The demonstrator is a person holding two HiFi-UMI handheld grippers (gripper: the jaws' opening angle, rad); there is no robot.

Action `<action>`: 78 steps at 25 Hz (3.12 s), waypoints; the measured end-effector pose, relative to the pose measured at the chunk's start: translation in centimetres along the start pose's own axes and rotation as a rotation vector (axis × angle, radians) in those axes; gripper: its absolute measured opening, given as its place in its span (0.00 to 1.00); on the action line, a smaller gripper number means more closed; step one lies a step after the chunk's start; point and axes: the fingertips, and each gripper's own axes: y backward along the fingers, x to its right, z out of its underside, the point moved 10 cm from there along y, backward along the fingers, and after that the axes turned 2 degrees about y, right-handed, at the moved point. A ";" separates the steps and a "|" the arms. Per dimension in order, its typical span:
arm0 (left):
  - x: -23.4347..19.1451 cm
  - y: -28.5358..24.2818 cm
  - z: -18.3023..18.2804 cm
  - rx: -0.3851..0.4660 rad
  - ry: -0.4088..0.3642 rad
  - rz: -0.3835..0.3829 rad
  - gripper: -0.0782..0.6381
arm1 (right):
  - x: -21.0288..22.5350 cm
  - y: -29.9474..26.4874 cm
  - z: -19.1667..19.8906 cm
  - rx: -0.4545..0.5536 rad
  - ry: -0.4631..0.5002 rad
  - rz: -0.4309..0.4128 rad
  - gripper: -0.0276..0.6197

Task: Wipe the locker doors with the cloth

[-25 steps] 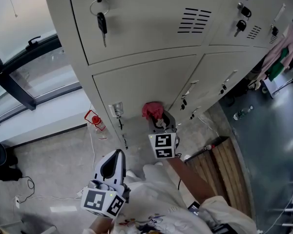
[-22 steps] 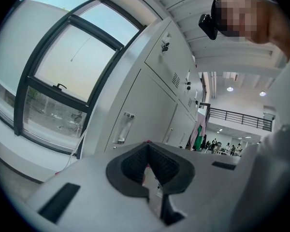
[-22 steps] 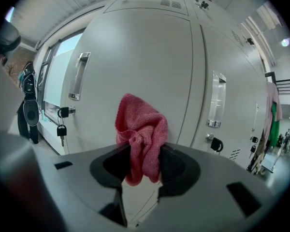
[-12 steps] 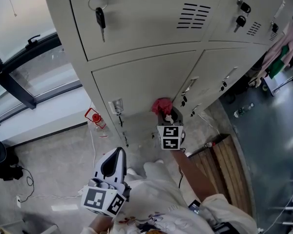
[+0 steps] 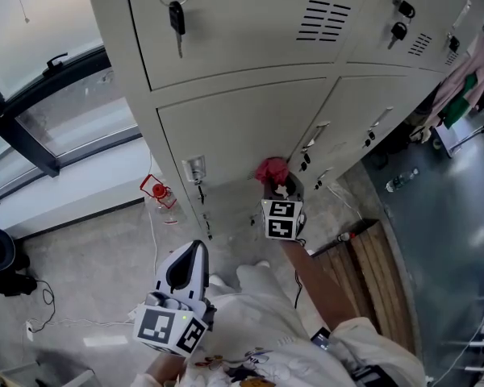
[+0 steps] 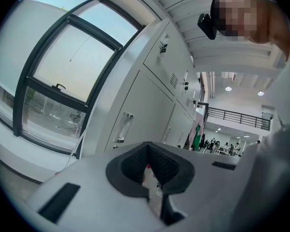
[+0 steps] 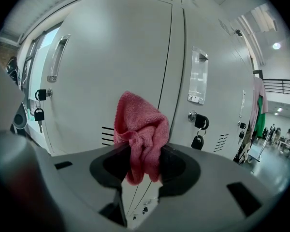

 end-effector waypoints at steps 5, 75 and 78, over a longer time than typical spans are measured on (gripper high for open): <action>-0.2 0.4 0.1 0.005 0.001 0.001 0.11 | -0.5 -0.1 0.4 -0.016 -0.007 0.021 0.29; -0.3 0.0 0.6 -0.014 0.013 -0.025 0.11 | -8.3 -0.3 1.3 -0.110 0.039 -0.284 0.29; -0.1 -0.4 0.5 -0.018 0.008 -0.014 0.11 | -7.1 -0.6 1.6 -0.120 0.030 -0.263 0.29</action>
